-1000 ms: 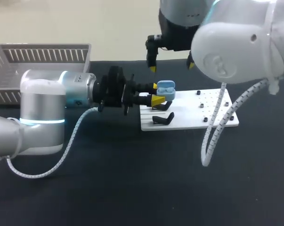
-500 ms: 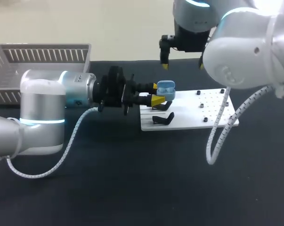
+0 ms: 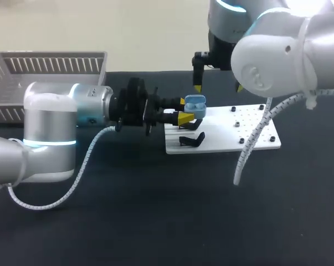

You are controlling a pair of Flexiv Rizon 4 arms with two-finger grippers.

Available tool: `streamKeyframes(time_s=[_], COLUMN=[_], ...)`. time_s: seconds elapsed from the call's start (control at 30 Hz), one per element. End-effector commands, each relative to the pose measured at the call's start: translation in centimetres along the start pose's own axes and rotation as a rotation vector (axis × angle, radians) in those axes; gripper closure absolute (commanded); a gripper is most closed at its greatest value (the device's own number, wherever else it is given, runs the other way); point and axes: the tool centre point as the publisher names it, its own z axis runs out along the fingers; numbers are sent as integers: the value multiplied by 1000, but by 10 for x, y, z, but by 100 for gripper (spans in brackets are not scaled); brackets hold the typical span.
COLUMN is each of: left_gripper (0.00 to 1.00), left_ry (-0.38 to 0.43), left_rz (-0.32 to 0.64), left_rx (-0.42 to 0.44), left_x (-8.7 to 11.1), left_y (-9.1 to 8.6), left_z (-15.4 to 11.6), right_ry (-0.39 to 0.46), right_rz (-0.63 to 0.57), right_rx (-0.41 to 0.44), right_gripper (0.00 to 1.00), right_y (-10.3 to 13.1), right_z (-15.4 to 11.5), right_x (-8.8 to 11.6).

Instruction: Pick up each earbud case from the left stands, insert the matching earbuds, close the lid, and place the case in the box.

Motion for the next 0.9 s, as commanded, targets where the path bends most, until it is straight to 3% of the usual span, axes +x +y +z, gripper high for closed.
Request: streamKeyframes(time_s=[0.03,0.6,0.87,0.9], left_gripper=[100,100,100,100], left_ry=[-2,-2,-2,-2], left_rz=[3,3,3,3], left_rx=[-4,-4,-4,-4], left_x=[1,1,1,1], left_y=[-1,-1,-1,-1], left_z=[0,0,0,0], right_ry=[37,99,93,58], right_rz=[-16,-83,-92,-87], right_rx=[3,-16,-7,8], right_gripper=[0,0,0,0], right_y=[4,11,13,13], right_z=[0,-7,-6,-7], right_x=[0,32,35,35])
